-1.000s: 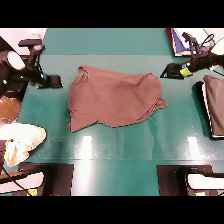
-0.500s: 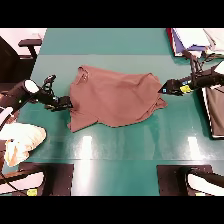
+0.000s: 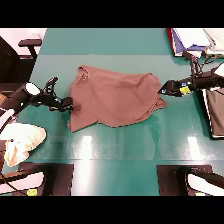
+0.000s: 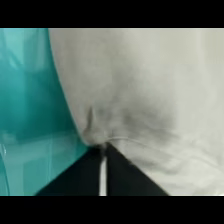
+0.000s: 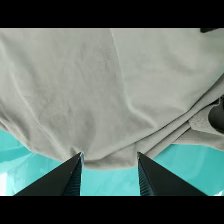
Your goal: Fold the shirts.
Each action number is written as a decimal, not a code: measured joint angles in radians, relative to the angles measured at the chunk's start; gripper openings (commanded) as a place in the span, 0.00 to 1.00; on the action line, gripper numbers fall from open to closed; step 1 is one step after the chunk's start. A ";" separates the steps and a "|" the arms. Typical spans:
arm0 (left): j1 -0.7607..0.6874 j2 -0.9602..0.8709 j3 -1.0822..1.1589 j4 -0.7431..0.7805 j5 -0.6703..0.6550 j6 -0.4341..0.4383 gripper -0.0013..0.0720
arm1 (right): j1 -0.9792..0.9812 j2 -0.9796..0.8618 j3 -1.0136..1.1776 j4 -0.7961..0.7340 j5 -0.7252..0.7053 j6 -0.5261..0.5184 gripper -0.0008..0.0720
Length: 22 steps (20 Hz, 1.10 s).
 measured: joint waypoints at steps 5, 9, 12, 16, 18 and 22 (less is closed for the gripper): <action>0.000 0.038 0.046 0.023 0.003 0.013 0.06 | -0.086 0.000 -0.071 -0.007 0.023 0.000 0.54; 0.001 0.096 0.082 0.048 0.004 0.016 0.06 | -0.215 -0.005 -0.217 0.011 -0.037 0.000 0.55; 0.001 0.114 0.090 0.055 0.009 0.016 0.06 | -0.268 -0.045 -0.291 0.056 -0.102 -0.039 0.55; 0.000 0.122 0.094 0.055 0.011 0.016 0.06 | -0.248 -0.136 -0.289 0.103 -0.154 -0.092 0.55; 0.000 0.124 0.095 0.055 0.011 0.016 0.06 | -0.219 -0.180 -0.261 0.111 -0.168 -0.105 0.54; 0.001 0.125 0.095 0.055 0.009 0.016 0.06 | -0.164 -0.232 -0.204 0.116 -0.170 -0.120 0.04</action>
